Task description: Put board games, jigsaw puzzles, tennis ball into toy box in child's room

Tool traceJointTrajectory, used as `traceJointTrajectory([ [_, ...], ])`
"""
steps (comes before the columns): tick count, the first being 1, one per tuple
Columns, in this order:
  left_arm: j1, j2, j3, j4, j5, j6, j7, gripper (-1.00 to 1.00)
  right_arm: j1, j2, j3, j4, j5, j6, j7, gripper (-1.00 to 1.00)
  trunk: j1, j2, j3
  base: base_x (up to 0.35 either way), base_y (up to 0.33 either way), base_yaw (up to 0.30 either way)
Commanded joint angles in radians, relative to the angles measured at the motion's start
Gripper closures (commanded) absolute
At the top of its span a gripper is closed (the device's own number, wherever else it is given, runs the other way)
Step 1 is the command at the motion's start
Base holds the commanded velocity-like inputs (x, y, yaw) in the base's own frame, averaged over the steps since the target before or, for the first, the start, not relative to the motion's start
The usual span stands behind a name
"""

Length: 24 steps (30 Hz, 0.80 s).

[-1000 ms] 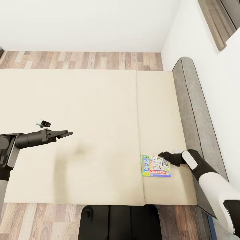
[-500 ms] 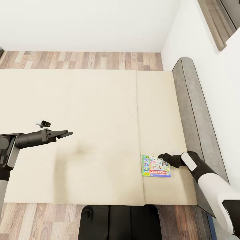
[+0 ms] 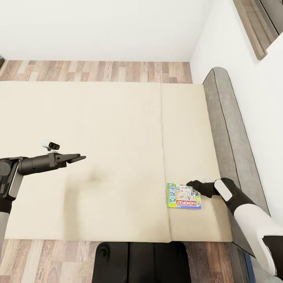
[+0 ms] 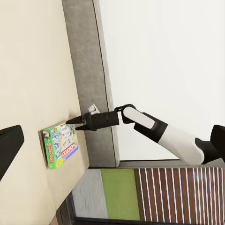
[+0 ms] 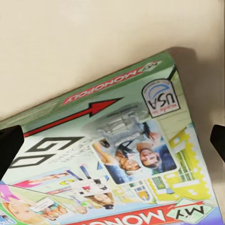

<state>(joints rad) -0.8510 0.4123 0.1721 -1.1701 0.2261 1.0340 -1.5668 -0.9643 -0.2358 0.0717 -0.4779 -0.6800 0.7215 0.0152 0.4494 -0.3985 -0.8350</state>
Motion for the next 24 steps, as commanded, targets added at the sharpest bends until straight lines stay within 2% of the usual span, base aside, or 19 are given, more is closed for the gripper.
traceJointTrajectory([
  [1,0.0,0.0,0.0,0.0,-0.001,0.011,-0.004,-1.0,0.0,-0.001,0.007,-0.001,0.0,0.002,0.002,-1.0,0.001,-0.002,-0.001,0.0,0.0,0.0],
  [5,0.0,0.0,0.0,0.0,-0.001,0.011,-0.004,-1.0,0.0,-0.002,0.018,-0.001,0.0,0.002,0.002,-1.0,0.001,-0.002,-0.001,0.0,0.0,0.0],
  [10,0.0,0.0,0.0,0.0,-0.001,0.011,-0.004,-1.0,-0.001,-0.001,0.085,-0.001,-0.001,0.001,0.003,-1.0,0.001,-0.002,-0.001,0.0,0.0,0.0],
  [13,0.0,0.0,0.0,0.0,-0.001,0.011,-0.004,-1.0,-0.001,0.0,0.11,-0.001,-0.001,0.001,0.003,-1.0,0.001,-0.002,-0.001,0.0,0.0,0.0],
  [24,0.0,-0.001,0.0,0.001,-0.002,0.011,-0.004,-1.0,-0.001,0.001,0.127,-0.001,-0.003,0.001,0.003,-1.0,0.001,-0.002,-0.001,0.0,0.0,0.0],
])
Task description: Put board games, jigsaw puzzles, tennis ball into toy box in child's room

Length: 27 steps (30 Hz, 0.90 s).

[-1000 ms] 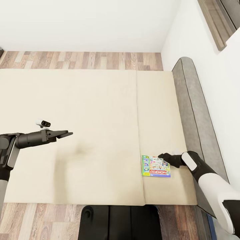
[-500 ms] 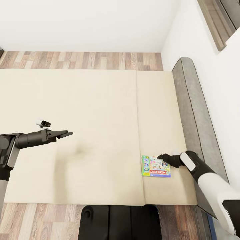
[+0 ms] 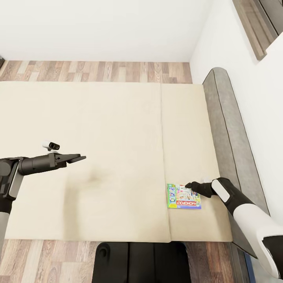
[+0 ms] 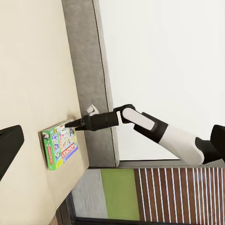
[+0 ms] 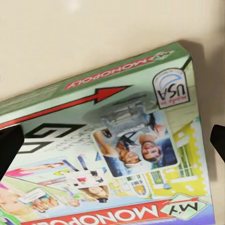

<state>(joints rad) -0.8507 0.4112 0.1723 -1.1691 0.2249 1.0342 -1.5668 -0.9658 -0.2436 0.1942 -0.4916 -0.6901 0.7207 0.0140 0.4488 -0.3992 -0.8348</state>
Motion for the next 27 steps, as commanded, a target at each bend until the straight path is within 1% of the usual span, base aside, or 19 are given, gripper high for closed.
traceJointTrajectory([
  [1,-0.001,0.0,-0.001,0.0,-0.001,0.01,-0.004,-1.0,0.001,0.01,0.005,0.013,0.007,0.002,0.004,-1.0,0.001,-0.001,-0.001,0.0,0.0,0.0],
  [27,-0.001,0.0,-0.001,0.0,-0.001,0.01,-0.004,-1.0,0.001,0.021,0.005,0.013,0.007,0.002,0.004,-1.0,0.001,-0.001,-0.001,0.0,0.004,0.0],
])
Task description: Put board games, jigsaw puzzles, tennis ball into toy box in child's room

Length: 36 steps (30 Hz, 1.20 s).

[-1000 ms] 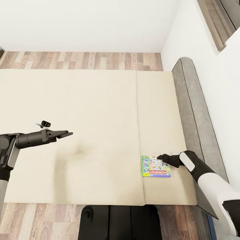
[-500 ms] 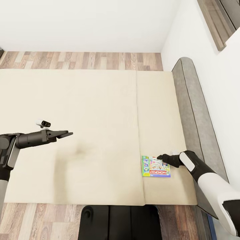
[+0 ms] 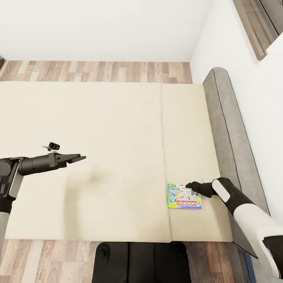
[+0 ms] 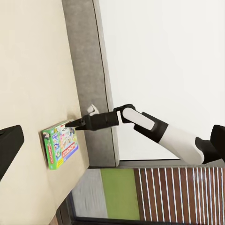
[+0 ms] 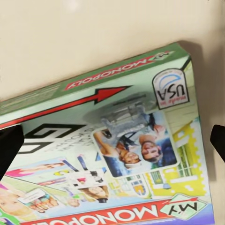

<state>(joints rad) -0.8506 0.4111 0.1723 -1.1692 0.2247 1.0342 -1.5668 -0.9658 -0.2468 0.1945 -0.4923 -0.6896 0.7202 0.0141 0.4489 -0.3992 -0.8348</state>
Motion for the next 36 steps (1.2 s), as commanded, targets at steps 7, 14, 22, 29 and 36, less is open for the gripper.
traceJointTrajectory([
  [7,-0.001,0.0,-0.001,0.0,-0.001,0.01,-0.004,-1.0,0.001,0.024,0.005,0.014,0.007,0.002,0.004,-1.0,0.001,-0.001,-0.001,0.0,0.046,0.0],
  [14,-0.001,0.0,-0.001,0.0,-0.001,0.01,-0.004,-1.0,0.001,0.025,0.005,0.014,0.008,0.002,0.004,-1.0,0.001,-0.001,-0.001,0.0,0.002,0.0],
  [22,-0.001,0.0,-0.001,0.0,-0.001,0.01,-0.004,-1.0,0.001,0.024,0.005,0.014,0.008,0.002,0.004,-1.0,0.001,-0.001,-0.001,0.0,0.0,0.0],
  [29,-0.001,0.0,-0.001,0.0,-0.001,0.01,-0.004,-1.0,0.001,0.024,0.005,0.014,0.008,0.002,0.004,-1.0,0.001,-0.001,-0.001,0.0,0.0,0.0],
  [36,-0.001,0.0,-0.001,0.0,-0.001,0.01,-0.004,-1.0,0.001,0.022,0.005,0.014,0.007,0.003,0.005,-1.0,0.001,-0.001,-0.001,0.0,0.0,0.0],
])
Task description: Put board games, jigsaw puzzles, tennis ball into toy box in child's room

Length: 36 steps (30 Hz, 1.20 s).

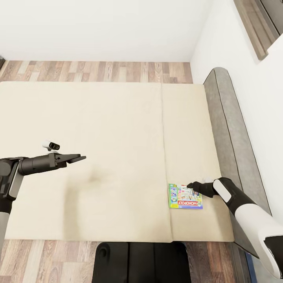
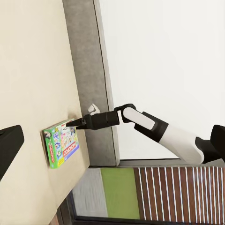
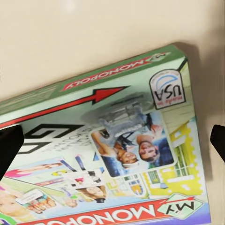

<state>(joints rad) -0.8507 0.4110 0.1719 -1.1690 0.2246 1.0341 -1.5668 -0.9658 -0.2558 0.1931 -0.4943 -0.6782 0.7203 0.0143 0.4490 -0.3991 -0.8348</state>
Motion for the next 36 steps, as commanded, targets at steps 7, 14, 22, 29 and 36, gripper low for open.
traceJointTrajectory([
  [7,-0.001,0.0,-0.001,0.0,-0.002,0.011,-0.004,-1.0,0.001,0.019,0.002,0.017,-0.005,0.002,0.15,-1.0,0.001,-0.001,-0.001,0.0,0.0,0.0],
  [14,-0.001,0.0,-0.001,0.0,-0.002,0.011,-0.004,-1.0,0.001,0.005,0.002,0.018,-0.006,0.001,0.222,-1.0,0.001,-0.001,-0.001,0.0,0.0,0.0],
  [22,-0.001,0.0,-0.001,0.0,-0.002,0.011,-0.004,-1.0,0.001,-0.002,0.004,0.018,-0.006,0.001,0.226,-1.0,0.001,-0.001,-0.001,0.0,0.0,0.0],
  [29,-0.001,0.0,0.0,0.0,-0.002,0.011,-0.004,-1.0,0.001,-0.002,0.004,0.018,-0.006,0.001,0.225,-1.0,0.001,-0.001,-0.001,0.0,0.0,0.0],
  [36,-0.001,0.0,0.0,0.0,-0.002,0.011,-0.004,-1.0,0.001,-0.001,0.002,0.018,-0.006,0.001,0.225,-1.0,0.001,-0.001,-0.001,-0.054,0.061,0.0],
])
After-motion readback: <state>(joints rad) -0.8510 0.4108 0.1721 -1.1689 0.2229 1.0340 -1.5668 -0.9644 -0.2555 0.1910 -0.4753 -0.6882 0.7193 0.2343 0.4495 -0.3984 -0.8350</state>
